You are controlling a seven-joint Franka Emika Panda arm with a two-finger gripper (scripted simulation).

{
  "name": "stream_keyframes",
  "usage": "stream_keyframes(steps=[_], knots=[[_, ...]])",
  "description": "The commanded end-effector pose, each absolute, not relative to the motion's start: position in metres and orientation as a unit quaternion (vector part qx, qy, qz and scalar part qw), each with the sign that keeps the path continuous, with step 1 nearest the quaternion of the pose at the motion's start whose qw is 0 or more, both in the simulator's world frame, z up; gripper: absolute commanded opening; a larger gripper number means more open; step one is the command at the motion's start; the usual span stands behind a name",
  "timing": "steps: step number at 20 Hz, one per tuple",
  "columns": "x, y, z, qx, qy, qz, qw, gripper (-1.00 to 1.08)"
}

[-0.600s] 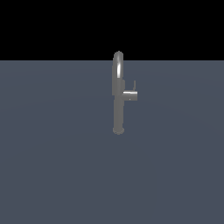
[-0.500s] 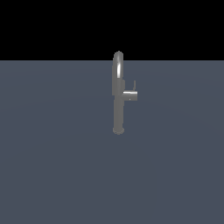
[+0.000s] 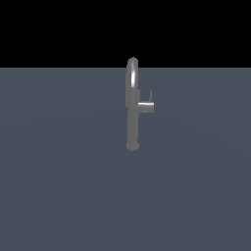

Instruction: Turn on the faucet by rotating a designated handle.

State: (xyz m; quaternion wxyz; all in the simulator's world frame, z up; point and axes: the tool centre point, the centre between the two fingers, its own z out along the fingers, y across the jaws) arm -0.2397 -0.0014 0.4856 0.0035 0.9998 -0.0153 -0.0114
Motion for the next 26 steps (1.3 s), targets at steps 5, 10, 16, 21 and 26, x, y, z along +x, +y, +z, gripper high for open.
stream_keyframes(steps=[5,10,16,21,26], knots=[[-0.218,-0.002,0.483,0.998,-0.047,-0.040,-0.027,-1.00],[-0.193,-0.003,0.479,0.992,-0.083,-0.073,-0.063,-1.00],[-0.159,-0.008,0.471,0.978,-0.132,-0.117,-0.112,-1.00],[-0.131,-0.014,0.461,0.961,-0.173,-0.154,-0.153,-1.00],[-0.104,-0.021,0.448,0.937,-0.215,-0.192,-0.196,-1.00]])
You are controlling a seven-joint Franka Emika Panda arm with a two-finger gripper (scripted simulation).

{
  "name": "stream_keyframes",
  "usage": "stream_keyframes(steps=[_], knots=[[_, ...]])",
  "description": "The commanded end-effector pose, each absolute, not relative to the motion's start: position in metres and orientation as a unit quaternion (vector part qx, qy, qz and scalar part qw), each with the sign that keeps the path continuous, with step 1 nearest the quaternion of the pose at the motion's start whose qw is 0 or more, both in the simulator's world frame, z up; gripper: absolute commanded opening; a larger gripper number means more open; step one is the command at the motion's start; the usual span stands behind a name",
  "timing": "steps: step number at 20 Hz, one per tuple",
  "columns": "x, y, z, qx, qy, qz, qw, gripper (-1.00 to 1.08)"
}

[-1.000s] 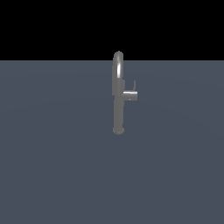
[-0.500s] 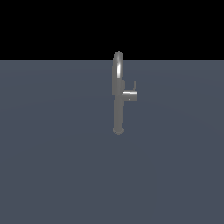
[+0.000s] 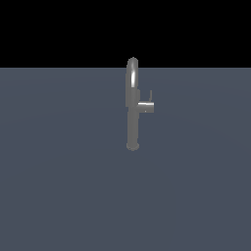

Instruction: Turn on the faucet by rotating a designated handle.

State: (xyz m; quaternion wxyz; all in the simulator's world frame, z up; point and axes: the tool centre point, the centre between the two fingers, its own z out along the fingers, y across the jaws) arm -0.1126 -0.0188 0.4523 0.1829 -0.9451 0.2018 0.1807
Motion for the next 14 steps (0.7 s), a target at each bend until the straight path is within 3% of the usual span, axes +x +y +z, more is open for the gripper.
stream_keyframes(steps=[1,14], knots=[[-0.099,-0.023,0.445,-0.932,0.223,0.200,0.205,-1.00],[-0.033,-0.050,0.392,-0.833,0.334,0.302,0.321,-1.00]])
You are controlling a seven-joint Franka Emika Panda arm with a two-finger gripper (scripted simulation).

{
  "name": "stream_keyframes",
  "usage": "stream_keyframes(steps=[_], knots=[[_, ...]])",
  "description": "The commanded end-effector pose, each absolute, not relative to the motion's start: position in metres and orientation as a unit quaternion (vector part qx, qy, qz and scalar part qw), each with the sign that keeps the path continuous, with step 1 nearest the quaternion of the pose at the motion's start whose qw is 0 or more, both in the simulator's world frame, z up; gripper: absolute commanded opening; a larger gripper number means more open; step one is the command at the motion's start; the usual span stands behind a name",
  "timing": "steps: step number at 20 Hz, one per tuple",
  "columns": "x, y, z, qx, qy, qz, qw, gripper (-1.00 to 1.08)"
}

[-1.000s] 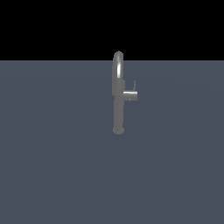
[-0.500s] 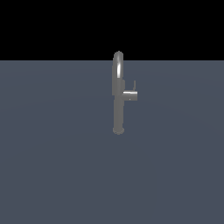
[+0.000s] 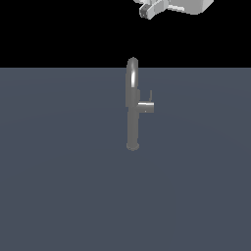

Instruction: Turn on the faucet by rotating a designated handle.

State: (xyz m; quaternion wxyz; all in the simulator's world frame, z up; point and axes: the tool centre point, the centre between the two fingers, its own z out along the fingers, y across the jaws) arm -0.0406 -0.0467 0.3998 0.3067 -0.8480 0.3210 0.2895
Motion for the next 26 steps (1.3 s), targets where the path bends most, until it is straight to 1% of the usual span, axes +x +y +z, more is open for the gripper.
stream_keyframes(steps=[1,14,20,26], knots=[[-0.029,-0.053,0.387,-0.823,0.343,0.310,0.330,-1.00],[0.017,-0.079,0.302,-0.660,0.449,0.407,0.443,-1.00],[0.027,-0.085,0.259,-0.574,0.489,0.443,0.485,-1.00],[0.031,-0.085,0.229,-0.511,0.513,0.465,0.510,-1.00]])
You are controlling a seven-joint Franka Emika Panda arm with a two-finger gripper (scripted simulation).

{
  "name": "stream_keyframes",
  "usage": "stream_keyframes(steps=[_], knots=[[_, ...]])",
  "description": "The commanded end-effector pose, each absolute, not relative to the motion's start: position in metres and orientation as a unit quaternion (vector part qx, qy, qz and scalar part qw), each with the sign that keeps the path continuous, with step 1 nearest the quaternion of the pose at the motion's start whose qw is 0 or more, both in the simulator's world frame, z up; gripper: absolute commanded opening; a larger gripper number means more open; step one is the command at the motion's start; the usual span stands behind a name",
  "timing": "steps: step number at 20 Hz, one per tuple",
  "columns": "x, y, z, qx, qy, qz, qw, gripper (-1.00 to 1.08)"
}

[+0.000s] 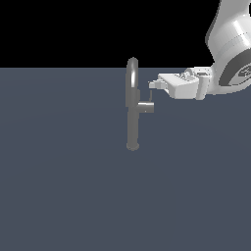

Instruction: Turn on the faucet by rotating a designated handle.

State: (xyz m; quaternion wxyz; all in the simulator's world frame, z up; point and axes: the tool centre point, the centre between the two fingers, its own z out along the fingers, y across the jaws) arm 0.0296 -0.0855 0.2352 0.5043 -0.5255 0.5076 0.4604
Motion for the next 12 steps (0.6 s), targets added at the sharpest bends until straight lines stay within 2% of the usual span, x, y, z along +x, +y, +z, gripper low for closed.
stream_keyframes(steps=[1,12], knots=[[0.031,-0.085,0.225,-0.503,0.515,0.467,0.513,-1.00],[0.031,-0.083,0.212,-0.475,0.524,0.476,0.523,-1.00]])
